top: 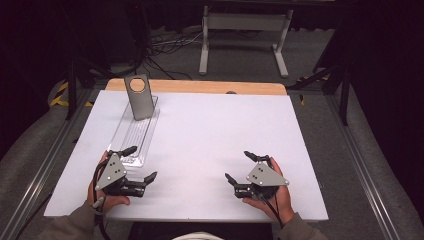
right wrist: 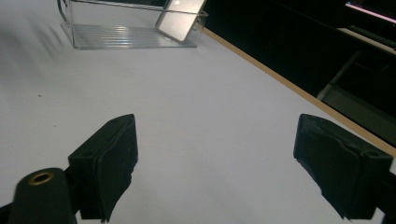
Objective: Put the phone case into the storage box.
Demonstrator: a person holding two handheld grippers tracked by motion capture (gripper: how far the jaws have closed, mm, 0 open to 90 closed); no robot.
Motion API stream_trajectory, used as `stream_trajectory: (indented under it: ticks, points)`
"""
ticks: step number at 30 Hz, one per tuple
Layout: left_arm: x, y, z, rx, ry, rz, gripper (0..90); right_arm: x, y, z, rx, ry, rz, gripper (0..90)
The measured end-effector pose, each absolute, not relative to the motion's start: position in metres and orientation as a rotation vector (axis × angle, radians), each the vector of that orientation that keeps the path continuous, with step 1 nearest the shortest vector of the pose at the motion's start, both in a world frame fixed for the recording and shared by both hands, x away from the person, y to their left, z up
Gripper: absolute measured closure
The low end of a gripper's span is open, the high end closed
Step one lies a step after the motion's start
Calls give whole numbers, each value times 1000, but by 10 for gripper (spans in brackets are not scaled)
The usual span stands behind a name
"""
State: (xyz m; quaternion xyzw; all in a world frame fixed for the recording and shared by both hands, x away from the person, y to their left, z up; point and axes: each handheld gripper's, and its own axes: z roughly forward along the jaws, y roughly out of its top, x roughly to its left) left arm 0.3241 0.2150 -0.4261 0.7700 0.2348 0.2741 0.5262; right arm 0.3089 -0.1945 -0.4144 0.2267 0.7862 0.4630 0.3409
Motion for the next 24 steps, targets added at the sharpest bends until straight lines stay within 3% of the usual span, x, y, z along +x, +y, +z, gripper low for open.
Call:
stream_trajectory:
  ticks: [24]
  points:
    - [322, 218, -427, 1836, 567, 656, 31, 308, -192, -414, 580, 2044, 1198, 141]
